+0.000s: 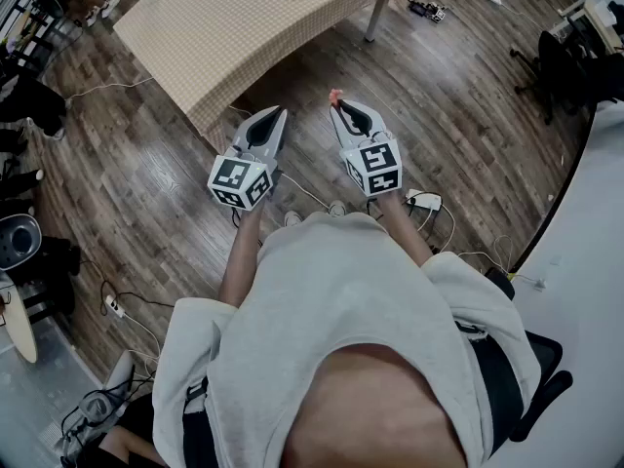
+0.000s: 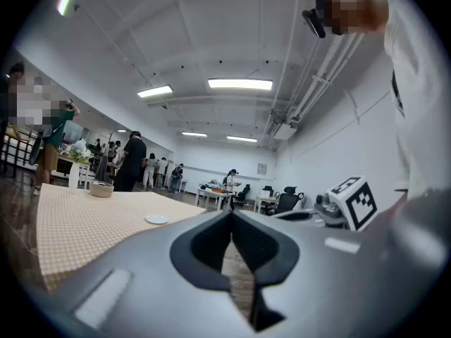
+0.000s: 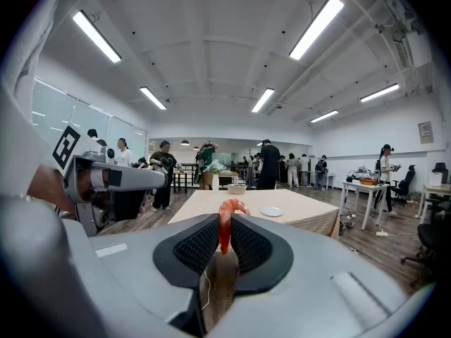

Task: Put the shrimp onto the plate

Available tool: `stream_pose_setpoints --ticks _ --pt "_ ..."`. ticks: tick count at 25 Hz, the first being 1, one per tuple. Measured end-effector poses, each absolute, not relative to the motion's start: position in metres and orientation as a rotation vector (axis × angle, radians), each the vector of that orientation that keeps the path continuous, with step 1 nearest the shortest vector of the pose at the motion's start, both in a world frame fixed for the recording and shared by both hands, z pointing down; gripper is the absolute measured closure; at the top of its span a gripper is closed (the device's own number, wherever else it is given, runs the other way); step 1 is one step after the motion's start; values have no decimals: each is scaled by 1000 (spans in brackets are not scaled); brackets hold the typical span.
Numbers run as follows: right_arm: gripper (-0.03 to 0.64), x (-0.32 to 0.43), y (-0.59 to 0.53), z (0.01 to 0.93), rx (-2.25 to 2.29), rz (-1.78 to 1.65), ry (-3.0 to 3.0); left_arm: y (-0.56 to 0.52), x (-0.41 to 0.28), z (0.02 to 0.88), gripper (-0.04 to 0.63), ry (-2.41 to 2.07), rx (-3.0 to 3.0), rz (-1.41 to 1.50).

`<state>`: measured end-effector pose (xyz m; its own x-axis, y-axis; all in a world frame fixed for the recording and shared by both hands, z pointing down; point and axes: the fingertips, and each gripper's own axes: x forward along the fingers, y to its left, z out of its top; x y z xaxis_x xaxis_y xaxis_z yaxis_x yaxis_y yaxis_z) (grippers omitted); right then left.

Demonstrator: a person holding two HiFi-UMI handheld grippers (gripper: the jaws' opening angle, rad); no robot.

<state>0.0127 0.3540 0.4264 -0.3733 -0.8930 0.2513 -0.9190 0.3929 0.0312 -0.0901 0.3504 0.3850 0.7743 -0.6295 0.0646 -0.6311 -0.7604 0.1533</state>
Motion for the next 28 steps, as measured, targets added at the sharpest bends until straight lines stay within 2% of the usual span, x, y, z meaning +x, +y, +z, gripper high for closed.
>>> stream_pose_setpoints --ticks 28 --pt "563 107 363 455 1619 248 -2452 345 -9 420 586 -999 2746 76"
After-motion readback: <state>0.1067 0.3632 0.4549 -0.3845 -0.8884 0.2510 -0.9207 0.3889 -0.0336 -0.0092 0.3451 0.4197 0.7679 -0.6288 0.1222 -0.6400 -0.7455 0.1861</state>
